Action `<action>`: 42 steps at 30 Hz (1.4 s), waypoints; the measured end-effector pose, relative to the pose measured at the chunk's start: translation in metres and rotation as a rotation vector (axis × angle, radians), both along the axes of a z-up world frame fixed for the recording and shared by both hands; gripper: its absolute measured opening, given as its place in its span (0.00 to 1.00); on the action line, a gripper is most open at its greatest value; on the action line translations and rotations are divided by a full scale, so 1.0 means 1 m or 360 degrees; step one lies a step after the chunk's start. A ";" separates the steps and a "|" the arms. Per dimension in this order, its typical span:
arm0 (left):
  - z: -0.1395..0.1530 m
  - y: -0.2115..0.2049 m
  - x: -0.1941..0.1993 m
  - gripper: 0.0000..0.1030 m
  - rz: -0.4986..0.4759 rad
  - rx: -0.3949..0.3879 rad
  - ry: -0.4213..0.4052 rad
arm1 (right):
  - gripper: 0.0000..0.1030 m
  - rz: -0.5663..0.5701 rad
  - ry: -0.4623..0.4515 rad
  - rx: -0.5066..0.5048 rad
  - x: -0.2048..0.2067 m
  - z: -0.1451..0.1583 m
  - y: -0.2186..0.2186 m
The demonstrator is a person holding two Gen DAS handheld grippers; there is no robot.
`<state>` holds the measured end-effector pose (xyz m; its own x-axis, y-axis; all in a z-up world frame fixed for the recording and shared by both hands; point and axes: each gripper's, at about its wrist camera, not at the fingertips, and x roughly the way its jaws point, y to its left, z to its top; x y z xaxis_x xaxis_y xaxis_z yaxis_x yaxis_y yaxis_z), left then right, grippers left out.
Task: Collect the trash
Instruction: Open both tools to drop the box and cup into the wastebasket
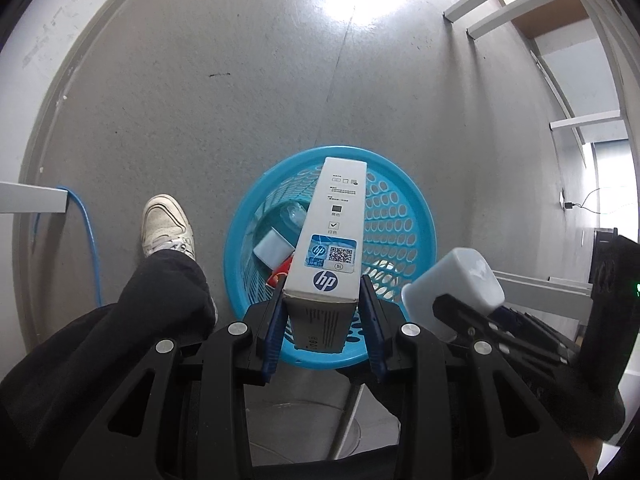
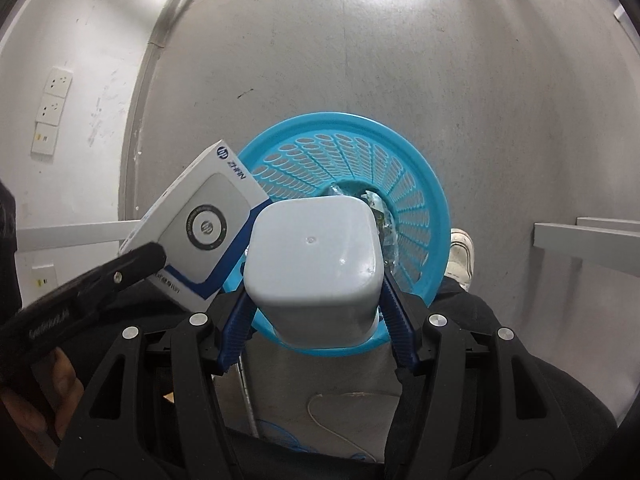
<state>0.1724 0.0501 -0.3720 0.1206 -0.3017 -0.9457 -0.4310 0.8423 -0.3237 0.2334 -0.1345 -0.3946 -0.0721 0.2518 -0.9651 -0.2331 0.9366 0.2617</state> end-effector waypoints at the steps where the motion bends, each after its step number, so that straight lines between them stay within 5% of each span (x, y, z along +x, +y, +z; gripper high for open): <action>1: -0.002 0.000 0.000 0.32 0.0001 -0.0012 0.0010 | 0.55 -0.0003 0.0003 -0.0009 0.003 -0.002 0.000; 11: -0.001 -0.005 0.002 0.33 -0.0003 0.0035 0.0015 | 0.56 -0.0060 0.0030 -0.0013 0.011 -0.011 -0.007; 15: -0.001 -0.001 0.001 0.53 0.0010 0.0011 -0.0019 | 0.64 -0.0068 0.0020 0.0012 0.012 -0.011 -0.009; 32: 0.010 -0.002 -0.002 0.51 0.0040 0.0127 -0.0047 | 0.64 -0.0056 -0.0101 -0.0042 0.008 0.004 -0.005; 37: 0.025 -0.011 -0.010 0.51 -0.0046 0.0301 -0.0115 | 0.68 -0.0012 -0.0202 -0.0055 0.000 0.020 -0.005; 42: 0.028 -0.004 -0.020 0.52 0.0018 0.0318 -0.0114 | 0.68 0.0005 -0.0248 -0.0022 -0.011 0.035 -0.007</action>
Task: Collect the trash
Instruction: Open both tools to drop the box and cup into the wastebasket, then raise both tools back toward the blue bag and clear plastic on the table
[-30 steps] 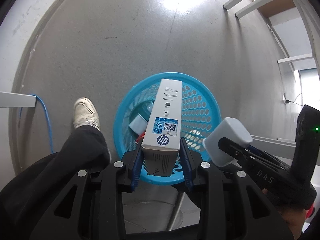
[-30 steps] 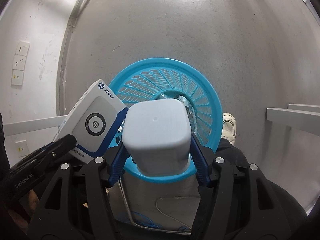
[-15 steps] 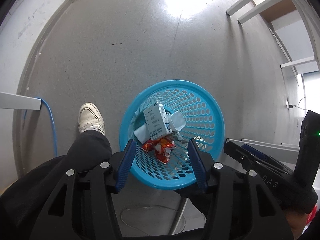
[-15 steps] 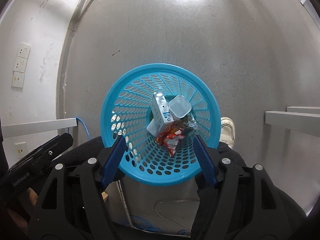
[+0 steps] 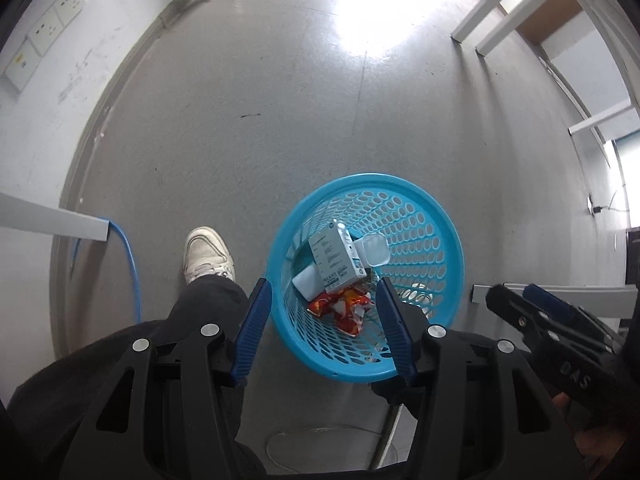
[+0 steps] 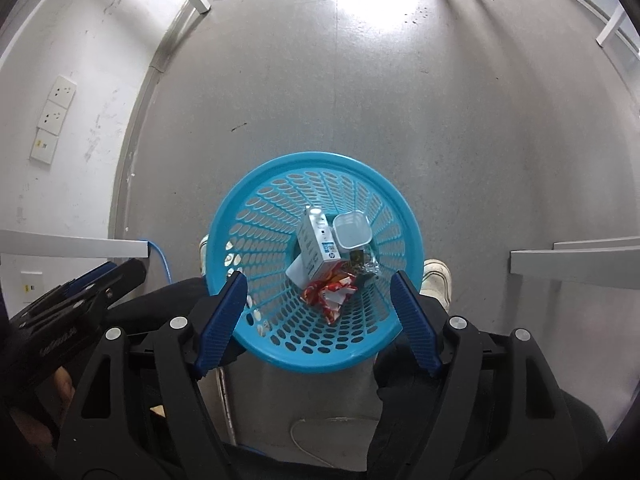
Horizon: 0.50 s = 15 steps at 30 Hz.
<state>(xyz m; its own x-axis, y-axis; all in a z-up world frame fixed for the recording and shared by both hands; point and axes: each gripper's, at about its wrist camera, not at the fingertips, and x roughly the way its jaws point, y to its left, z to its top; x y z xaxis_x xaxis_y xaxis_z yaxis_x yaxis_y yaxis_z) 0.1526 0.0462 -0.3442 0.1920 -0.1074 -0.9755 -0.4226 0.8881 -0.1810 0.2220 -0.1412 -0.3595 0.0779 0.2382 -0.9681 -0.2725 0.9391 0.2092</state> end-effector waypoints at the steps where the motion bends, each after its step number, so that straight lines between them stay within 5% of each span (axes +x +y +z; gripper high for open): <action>1: 0.000 -0.001 -0.002 0.52 0.0004 0.0007 0.0004 | 0.68 0.0011 -0.0003 0.0016 -0.004 0.003 -0.001; 6: 0.012 -0.012 -0.008 0.53 -0.0080 0.0120 -0.0028 | 0.74 0.0003 -0.0142 0.0079 -0.021 0.036 -0.013; 15: 0.061 -0.024 -0.054 0.59 -0.0110 0.0132 -0.0251 | 0.79 0.0070 -0.0283 0.0080 -0.067 0.079 -0.025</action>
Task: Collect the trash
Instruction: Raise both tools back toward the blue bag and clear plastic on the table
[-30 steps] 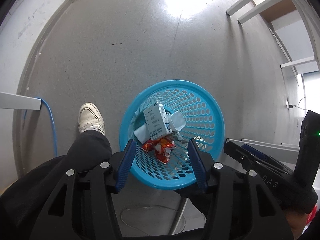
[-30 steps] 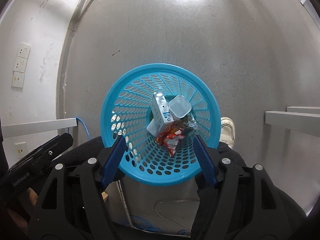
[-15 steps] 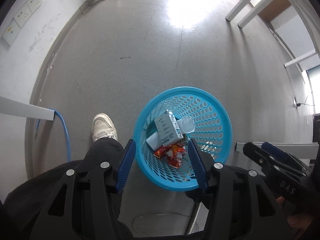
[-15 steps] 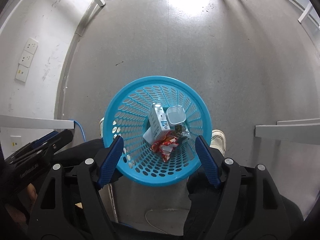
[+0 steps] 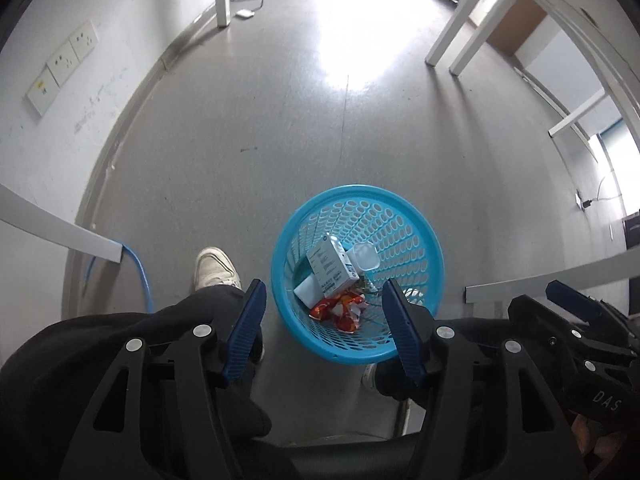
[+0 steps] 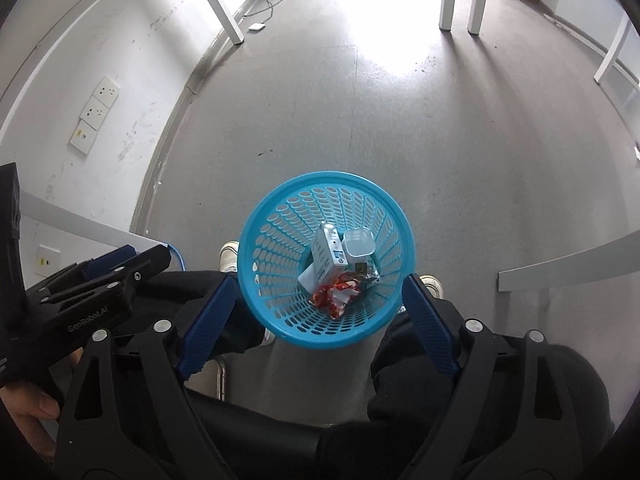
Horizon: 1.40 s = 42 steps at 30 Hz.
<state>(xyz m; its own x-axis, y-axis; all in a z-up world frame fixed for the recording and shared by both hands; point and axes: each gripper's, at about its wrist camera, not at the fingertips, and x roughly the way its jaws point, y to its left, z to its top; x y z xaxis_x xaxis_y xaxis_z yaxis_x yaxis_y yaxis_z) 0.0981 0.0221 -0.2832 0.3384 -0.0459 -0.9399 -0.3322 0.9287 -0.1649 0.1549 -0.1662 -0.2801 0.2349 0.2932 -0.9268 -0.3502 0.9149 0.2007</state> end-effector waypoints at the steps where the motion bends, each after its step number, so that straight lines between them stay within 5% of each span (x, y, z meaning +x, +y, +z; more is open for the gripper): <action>1: 0.006 -0.002 -0.007 0.59 -0.0002 0.0007 -0.0016 | 0.79 0.0000 -0.0016 0.0003 -0.007 0.005 -0.002; 7: 0.044 -0.013 -0.034 0.62 -0.0015 -0.0044 -0.0053 | 0.81 0.0050 -0.0094 0.0046 -0.056 0.038 -0.009; 15: 0.101 -0.028 -0.075 0.66 -0.0107 0.0156 -0.0287 | 0.82 0.0083 -0.0256 0.0140 -0.110 0.083 -0.033; 22: 0.141 -0.025 -0.108 0.67 -0.0117 0.0147 -0.0449 | 0.82 0.0080 -0.0573 0.0182 -0.138 0.148 -0.055; 29: 0.180 -0.027 -0.140 0.77 -0.0160 0.0086 -0.0635 | 0.87 0.0022 -0.0872 0.0257 -0.145 0.217 -0.067; 33: 0.207 -0.019 -0.145 0.89 -0.0079 0.0085 -0.0779 | 0.88 -0.0007 -0.0952 0.0326 -0.140 0.247 -0.072; 42: 0.264 -0.039 -0.111 0.94 -0.0126 0.0233 -0.1005 | 0.91 -0.0093 -0.1034 0.0400 -0.109 0.278 -0.076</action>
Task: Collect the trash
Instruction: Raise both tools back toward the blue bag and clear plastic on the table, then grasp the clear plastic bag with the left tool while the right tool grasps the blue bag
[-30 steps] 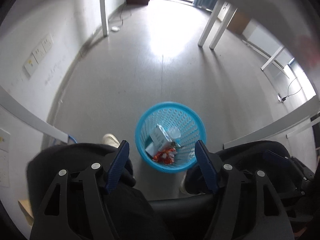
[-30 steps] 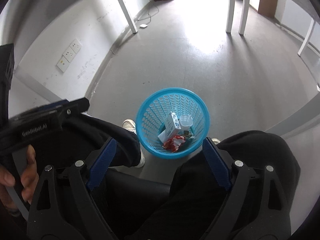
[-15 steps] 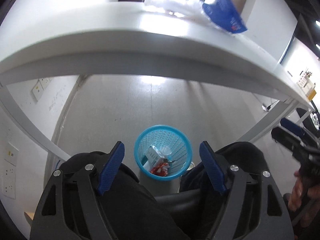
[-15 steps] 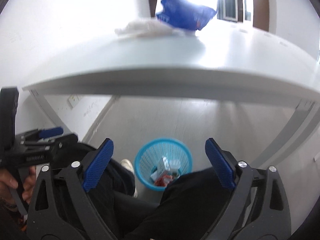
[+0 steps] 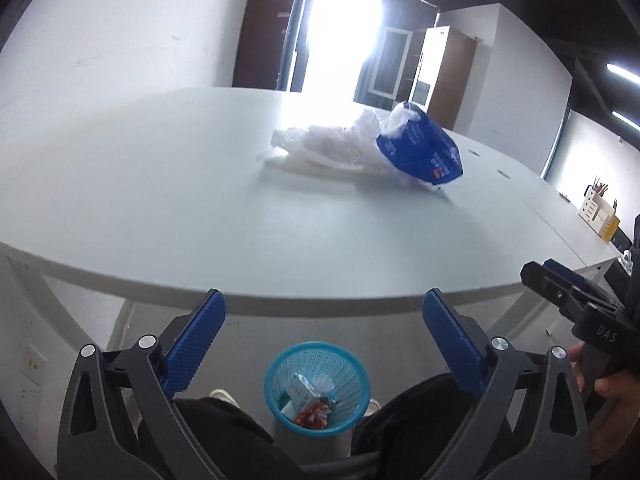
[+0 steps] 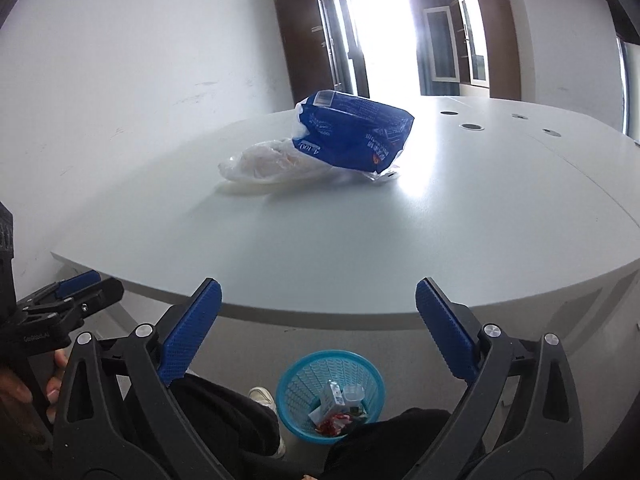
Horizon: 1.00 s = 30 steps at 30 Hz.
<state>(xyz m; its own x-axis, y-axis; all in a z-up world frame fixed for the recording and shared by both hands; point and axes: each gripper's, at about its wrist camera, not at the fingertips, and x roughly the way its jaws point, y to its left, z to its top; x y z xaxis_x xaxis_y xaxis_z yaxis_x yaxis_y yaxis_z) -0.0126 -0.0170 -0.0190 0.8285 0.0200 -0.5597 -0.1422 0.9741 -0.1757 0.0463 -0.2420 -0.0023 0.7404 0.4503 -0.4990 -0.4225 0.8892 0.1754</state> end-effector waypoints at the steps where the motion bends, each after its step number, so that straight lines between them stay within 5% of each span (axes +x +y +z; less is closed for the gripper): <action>1: 0.004 0.000 0.006 0.94 0.0000 0.0008 -0.0016 | 0.91 -0.0011 0.0001 -0.0001 0.005 0.001 0.000; 12: 0.024 0.009 0.061 0.94 0.0026 -0.0008 -0.0068 | 0.91 -0.0085 -0.0032 0.0039 0.067 0.021 -0.002; 23: 0.039 0.039 0.106 0.94 0.0083 -0.0009 -0.0007 | 0.91 -0.0146 0.0079 0.0076 0.134 0.031 -0.017; 26: 0.045 0.049 0.124 0.94 0.0088 -0.0009 -0.0001 | 0.83 -0.0142 0.0127 0.0061 0.157 0.035 -0.020; 30: 0.039 0.067 0.154 0.94 0.0148 0.0011 0.0121 | 0.83 -0.0140 0.0171 0.0075 0.181 0.039 -0.022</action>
